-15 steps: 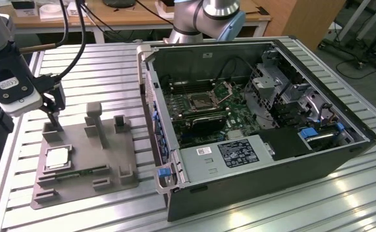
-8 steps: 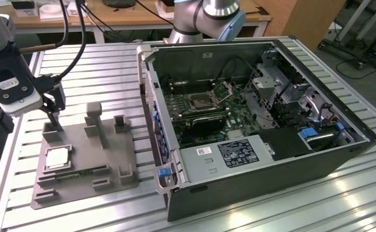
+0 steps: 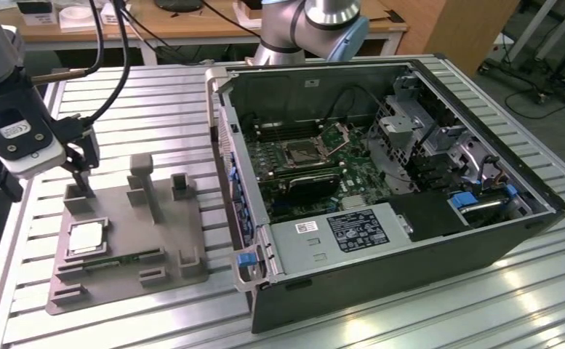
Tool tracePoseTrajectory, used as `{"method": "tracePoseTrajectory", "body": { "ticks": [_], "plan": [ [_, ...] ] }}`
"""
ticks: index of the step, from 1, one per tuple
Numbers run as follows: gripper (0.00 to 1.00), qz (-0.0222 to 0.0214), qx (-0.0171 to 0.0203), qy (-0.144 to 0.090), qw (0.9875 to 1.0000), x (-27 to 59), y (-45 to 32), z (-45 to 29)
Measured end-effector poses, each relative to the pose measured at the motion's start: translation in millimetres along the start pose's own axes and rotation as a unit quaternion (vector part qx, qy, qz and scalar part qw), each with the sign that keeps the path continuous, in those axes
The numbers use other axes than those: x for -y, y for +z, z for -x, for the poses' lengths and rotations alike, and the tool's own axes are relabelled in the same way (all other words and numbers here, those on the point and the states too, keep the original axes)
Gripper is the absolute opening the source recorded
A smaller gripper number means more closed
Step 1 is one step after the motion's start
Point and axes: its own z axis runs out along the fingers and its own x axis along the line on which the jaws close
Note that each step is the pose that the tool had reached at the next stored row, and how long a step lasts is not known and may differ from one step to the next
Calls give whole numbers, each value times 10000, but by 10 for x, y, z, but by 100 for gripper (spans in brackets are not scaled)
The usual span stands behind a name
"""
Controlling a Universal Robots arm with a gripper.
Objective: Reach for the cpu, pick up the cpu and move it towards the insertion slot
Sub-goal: 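Pick up the cpu and move it towards the insertion slot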
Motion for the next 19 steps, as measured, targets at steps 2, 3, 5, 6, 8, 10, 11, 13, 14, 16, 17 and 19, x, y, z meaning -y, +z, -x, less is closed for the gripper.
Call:
{"method": "tracePoseTrajectory", "body": {
  "ticks": [2, 3, 5, 6, 8, 10, 11, 13, 14, 16, 17, 19],
  "plan": [
    [78, 0, 1, 0, 10000, 1, 12, 0],
    [78, 1, 1, 0, 10000, 1, 18, 0],
    [78, 0, 1, 0, 10000, 1, 33, 0],
    [78, 0, 1, 0, 10000, 2, 40, 0],
    [78, 0, 1, 0, 10000, 2, 55, 0],
    [78, 0, 0, 0, 10000, 3, 68, 0],
    [78, 0, 0, 0, 10000, 3, 75, 0],
    [78, 0, 0, 0, 10000, 4, 87, 0],
    [78, 0, 0, 0, 10000, 4, 92, 0],
    [78, 1, 1, 0, 10000, 5, 107, 0],
    [78, 1, 1, 0, 10000, 5, 113, 0],
    [78, 0, 0, 0, 10000, 5, 126, 0]
  ]
}}
